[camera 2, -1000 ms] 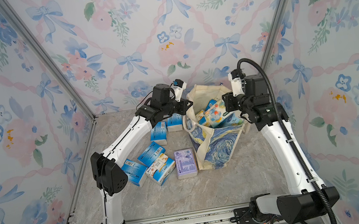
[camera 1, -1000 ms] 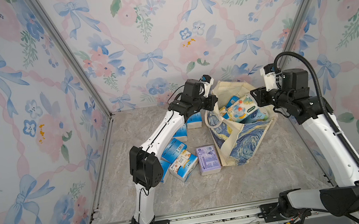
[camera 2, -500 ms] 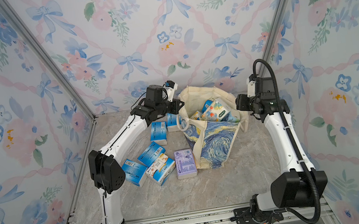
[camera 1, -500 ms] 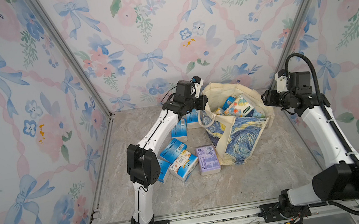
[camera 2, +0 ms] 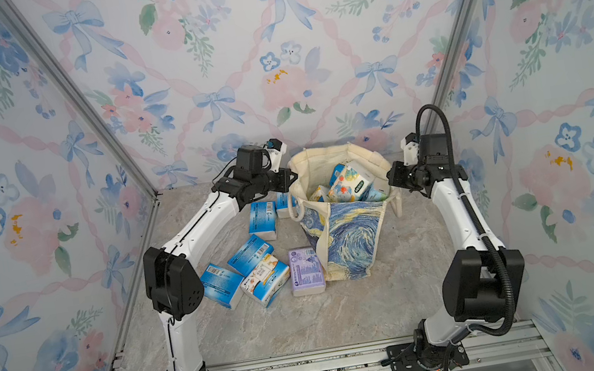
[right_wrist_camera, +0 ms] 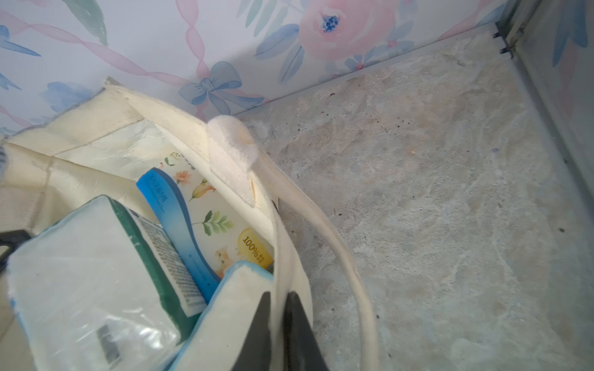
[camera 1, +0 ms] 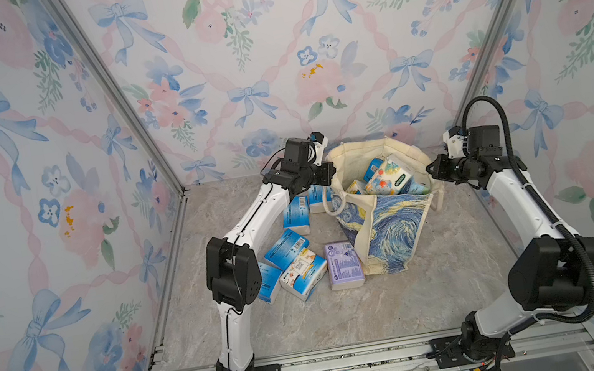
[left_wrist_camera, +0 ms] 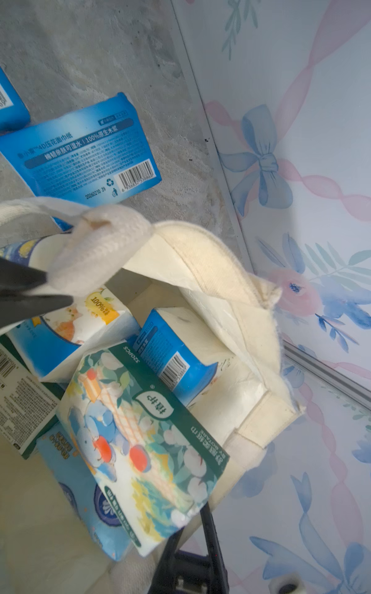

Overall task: Put tissues into the canvas bag
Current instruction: Adjust the canvas bag at the center of the board.

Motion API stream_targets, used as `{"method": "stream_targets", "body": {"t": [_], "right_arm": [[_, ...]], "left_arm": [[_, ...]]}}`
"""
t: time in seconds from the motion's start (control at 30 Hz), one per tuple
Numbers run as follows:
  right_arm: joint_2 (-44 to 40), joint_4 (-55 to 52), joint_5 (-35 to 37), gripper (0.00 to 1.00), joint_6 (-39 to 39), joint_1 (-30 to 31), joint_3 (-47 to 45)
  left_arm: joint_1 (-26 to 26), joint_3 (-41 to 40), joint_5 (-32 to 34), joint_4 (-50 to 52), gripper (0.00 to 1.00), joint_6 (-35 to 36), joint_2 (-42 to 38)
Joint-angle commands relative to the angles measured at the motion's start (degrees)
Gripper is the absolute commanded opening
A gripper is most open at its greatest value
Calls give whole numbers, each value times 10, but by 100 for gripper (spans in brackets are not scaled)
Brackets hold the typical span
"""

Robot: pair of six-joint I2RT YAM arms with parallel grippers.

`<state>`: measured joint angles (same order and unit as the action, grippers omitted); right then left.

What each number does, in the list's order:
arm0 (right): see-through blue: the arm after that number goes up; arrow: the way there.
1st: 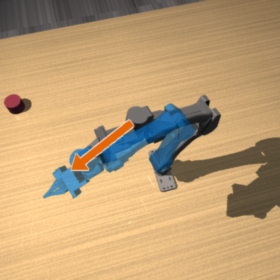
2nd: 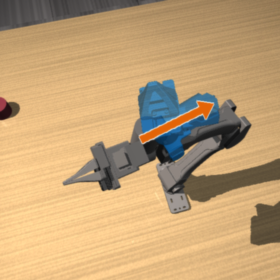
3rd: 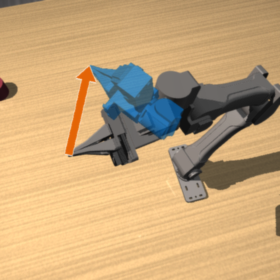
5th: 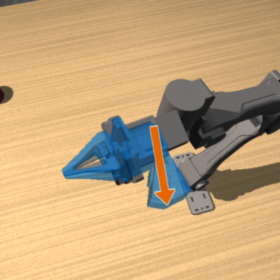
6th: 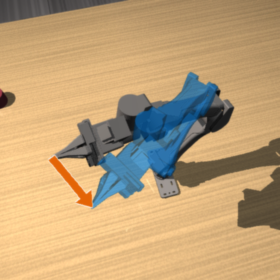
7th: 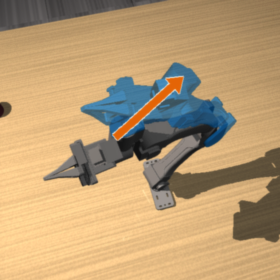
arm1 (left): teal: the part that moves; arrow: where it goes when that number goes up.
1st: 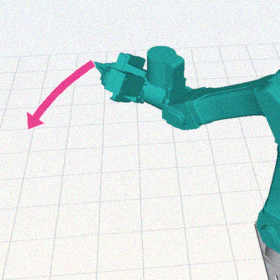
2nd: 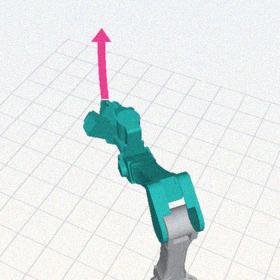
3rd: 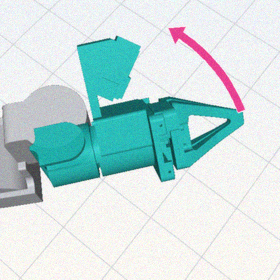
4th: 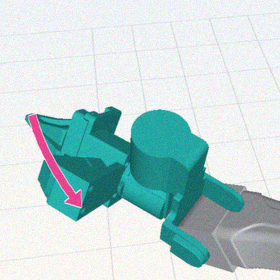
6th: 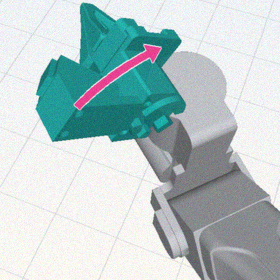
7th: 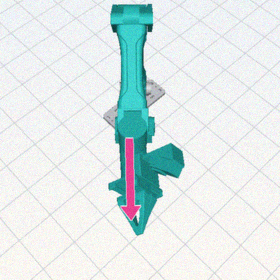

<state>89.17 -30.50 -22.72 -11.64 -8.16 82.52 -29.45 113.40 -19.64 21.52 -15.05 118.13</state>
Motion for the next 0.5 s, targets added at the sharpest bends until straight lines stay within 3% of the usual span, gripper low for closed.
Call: {"method": "stream_targets", "body": {"t": [0.0,0.27,0.37,0.47], "right_arm": [[-37,26,-35,4,9,37,0],[-131,1,5,2,30,105,38],[-155,-1,42,2,33,113,36],[-147,-41,105,1,49,111,52]], "left_arm": [[-18,44,-17,6,3,5,23],[-60,123,-41,9,3,14,33],[-56,123,11,11,4,31,39],[-35,150,-8,52,3,14,56]]}}
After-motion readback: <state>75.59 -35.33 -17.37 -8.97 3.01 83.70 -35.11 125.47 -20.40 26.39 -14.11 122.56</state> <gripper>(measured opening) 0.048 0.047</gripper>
